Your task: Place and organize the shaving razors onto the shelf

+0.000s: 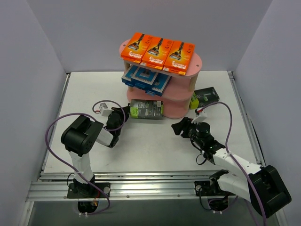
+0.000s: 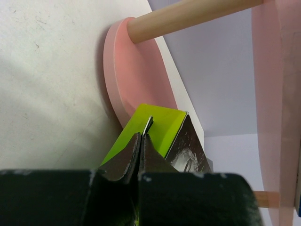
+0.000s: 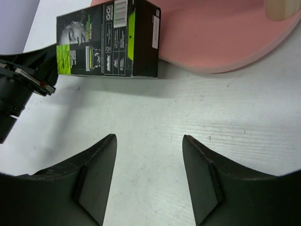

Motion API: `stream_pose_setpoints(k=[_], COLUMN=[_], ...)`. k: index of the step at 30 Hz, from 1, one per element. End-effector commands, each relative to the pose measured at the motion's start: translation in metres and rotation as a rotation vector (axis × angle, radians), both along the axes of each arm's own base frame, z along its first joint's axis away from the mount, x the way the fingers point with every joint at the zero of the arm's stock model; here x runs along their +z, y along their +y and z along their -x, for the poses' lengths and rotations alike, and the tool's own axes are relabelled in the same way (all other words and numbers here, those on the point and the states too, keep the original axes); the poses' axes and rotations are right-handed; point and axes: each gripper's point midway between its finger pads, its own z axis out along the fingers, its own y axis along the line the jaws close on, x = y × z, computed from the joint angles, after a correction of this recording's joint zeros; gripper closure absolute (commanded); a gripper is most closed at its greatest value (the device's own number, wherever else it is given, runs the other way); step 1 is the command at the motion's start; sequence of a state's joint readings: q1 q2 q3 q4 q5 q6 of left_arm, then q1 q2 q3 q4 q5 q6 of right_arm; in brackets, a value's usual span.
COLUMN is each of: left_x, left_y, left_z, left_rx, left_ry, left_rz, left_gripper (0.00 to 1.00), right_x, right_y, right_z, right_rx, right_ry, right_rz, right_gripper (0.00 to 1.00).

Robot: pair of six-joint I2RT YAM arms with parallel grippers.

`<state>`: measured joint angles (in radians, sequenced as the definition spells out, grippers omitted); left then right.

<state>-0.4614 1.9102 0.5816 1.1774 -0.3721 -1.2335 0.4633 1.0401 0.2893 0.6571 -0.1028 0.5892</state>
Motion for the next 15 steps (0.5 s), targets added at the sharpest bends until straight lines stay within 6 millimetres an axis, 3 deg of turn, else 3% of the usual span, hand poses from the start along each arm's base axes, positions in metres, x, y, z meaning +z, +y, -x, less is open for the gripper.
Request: stream_pose_setpoints(k=[1,15], left_x=[0.063,0.078], left_y=[0.003,0.02], left_z=[-0.016,-0.026], left_rx=[0.059,0.162], left_ry=[-0.183,-0.219], left_rz=[0.166,0.307], left_gripper=[0.98,0.98], right_x=[0.003,-0.003], right_y=[0.0,0.0], right_z=[0.003,0.008], right_rx=[0.019,0.034], right_ry=[-0.026,-0.017], right_rz=[0.0,0.003], right_gripper=[0.46,0.46])
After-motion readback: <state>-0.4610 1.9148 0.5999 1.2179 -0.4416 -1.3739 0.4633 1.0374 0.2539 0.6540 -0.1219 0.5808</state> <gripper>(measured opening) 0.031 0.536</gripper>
